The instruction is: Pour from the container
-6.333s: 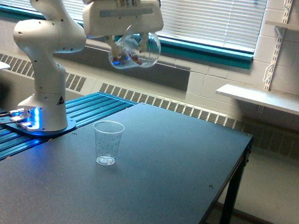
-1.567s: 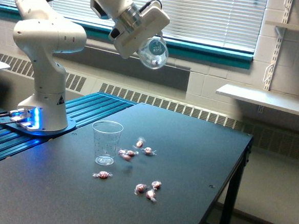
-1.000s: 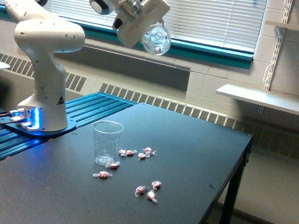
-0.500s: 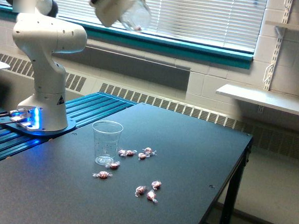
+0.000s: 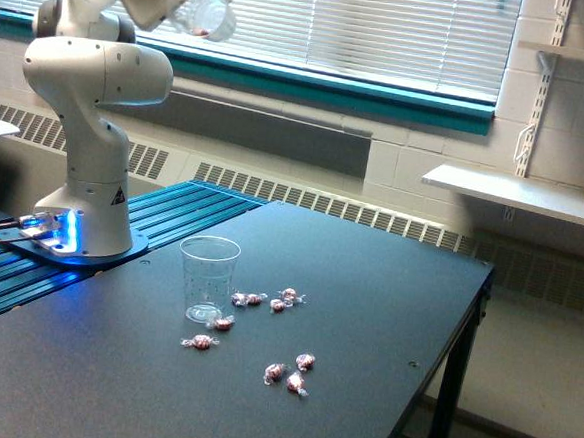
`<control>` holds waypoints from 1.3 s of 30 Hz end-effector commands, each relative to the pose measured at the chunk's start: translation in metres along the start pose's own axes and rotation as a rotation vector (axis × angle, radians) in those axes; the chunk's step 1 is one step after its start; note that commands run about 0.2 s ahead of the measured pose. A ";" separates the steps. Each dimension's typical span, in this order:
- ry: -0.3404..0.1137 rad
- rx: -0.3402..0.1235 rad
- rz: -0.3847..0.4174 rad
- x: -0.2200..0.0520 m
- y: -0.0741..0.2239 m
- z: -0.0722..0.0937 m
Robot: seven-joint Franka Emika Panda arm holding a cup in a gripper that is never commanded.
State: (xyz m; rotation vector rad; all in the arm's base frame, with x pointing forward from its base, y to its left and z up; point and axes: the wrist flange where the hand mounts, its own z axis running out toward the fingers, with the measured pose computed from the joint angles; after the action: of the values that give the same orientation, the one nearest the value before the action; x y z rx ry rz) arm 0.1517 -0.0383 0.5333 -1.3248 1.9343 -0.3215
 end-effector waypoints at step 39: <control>-0.078 -0.413 0.106 0.015 0.027 0.133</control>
State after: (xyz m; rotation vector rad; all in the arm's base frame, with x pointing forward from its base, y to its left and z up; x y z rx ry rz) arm 0.2194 -0.0045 0.4514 -1.4280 2.0499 0.1237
